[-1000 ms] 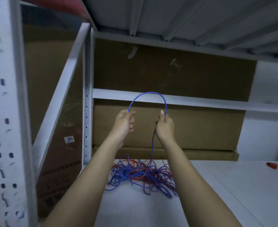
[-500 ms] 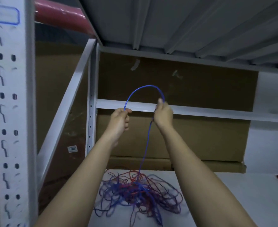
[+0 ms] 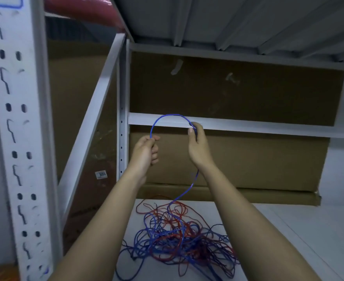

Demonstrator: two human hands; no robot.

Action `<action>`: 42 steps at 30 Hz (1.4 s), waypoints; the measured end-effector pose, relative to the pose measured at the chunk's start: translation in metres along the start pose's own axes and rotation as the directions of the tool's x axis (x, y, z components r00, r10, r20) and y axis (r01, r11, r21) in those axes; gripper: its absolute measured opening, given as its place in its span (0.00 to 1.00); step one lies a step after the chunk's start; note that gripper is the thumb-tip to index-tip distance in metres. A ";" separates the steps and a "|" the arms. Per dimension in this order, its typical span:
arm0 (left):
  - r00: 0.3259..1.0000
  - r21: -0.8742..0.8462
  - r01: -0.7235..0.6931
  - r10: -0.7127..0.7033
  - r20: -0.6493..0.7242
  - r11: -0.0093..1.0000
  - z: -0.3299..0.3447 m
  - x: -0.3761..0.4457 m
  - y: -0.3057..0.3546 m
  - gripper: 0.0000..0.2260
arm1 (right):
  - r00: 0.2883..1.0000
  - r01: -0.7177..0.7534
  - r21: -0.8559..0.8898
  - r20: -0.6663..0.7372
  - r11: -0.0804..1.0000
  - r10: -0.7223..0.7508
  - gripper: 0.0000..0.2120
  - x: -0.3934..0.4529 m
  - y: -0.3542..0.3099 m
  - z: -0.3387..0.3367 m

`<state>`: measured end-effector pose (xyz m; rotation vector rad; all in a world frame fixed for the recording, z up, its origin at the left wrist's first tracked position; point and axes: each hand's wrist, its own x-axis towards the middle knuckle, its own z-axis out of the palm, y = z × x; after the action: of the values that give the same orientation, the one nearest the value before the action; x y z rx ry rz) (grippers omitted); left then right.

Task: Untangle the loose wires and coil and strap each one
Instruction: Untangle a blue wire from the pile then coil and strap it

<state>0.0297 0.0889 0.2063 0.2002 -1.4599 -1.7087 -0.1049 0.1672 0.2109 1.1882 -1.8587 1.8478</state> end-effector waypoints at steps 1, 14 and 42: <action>1.000 -0.026 0.009 -0.009 0.005 1.000 -0.003 -0.002 -0.005 0.11 | 0.999 0.039 -0.082 0.033 0.996 -0.037 0.15 -0.008 0.007 0.003; 0.988 -0.128 0.123 -0.133 -0.077 0.984 -0.037 -0.017 -0.099 0.11 | 0.916 0.398 -0.676 0.329 0.621 -0.229 0.03 -0.118 0.107 0.014; 0.897 0.591 -0.051 -0.223 0.381 0.805 -0.035 0.028 -0.207 0.16 | 0.951 0.308 -0.442 0.162 0.842 -0.263 0.11 -0.064 0.197 0.020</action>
<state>-0.0683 0.0333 0.0270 0.2276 -2.3441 -1.3605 -0.1941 0.1432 0.0242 1.2995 -1.8973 1.1187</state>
